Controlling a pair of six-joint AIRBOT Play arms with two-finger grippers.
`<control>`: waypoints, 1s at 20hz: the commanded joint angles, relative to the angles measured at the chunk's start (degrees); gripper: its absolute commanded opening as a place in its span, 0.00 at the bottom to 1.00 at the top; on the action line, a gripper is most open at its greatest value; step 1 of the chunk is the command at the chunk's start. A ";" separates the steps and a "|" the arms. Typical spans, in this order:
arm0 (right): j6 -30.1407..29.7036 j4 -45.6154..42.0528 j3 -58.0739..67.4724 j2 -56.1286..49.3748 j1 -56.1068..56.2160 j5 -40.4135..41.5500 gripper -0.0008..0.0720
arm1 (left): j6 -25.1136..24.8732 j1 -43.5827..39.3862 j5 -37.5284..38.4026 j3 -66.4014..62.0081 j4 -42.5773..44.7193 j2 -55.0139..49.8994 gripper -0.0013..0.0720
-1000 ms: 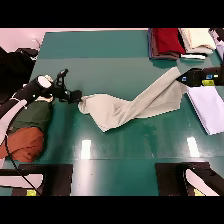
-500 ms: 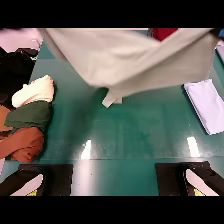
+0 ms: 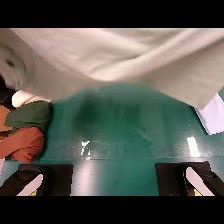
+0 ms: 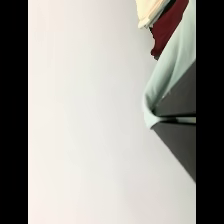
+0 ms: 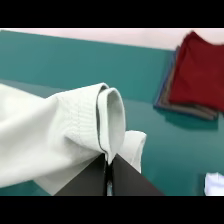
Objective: Fold the shirts.
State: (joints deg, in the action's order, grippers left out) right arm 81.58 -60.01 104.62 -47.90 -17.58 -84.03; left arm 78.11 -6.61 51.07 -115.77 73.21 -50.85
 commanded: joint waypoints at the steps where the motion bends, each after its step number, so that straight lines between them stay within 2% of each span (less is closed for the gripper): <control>1: 2.60 -0.04 -10.16 3.06 -3.02 -1.95 0.03 | 0.02 0.00 3.45 -1.01 1.27 -6.80 0.05; 5: 4.13 -0.90 -29.66 1.60 -0.94 -0.44 0.03 | 3.45 0.00 7.93 -0.46 1.22 -23.85 0.05; 7: 4.52 -4.42 -37.11 -2.27 0.96 3.98 0.03 | 4.57 0.00 8.35 1.44 1.05 -32.52 0.05; 11: 4.48 -5.11 -39.47 -15.47 4.24 15.50 0.03 | 6.16 0.00 12.50 2.62 1.62 -45.77 0.07; 12: 4.48 -5.01 -37.86 -18.93 4.59 16.79 0.04 | 6.23 0.00 12.79 2.62 1.66 -46.93 0.43; 13: 4.46 -4.96 -35.30 -22.67 4.72 16.98 0.19 | 7.39 0.20 12.83 2.60 1.77 -47.30 0.81; 14: 4.48 -4.61 -32.41 -25.94 4.68 16.65 0.55 | 7.61 0.85 13.35 2.36 1.42 -47.15 0.81; 15: 4.48 -3.89 -29.70 -28.30 4.22 15.30 0.59 | 7.61 1.97 15.52 1.44 1.31 -46.80 0.81; 17: 3.41 -2.86 -25.88 -30.36 3.80 11.54 0.59 | 7.56 5.44 23.10 0.94 1.18 -45.13 0.81; 19: 1.38 -2.91 -26.40 -28.57 3.82 10.82 0.59 | 7.52 8.96 29.38 3.82 0.94 -42.53 0.81; 20: 0.83 -2.89 -27.74 -26.88 3.85 10.97 0.59 | 7.58 10.29 29.66 7.56 0.70 -40.54 0.81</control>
State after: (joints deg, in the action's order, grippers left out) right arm 84.42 -63.44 76.42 -74.89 -13.72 -71.96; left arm 85.41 0.03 73.67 -112.01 74.50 -93.89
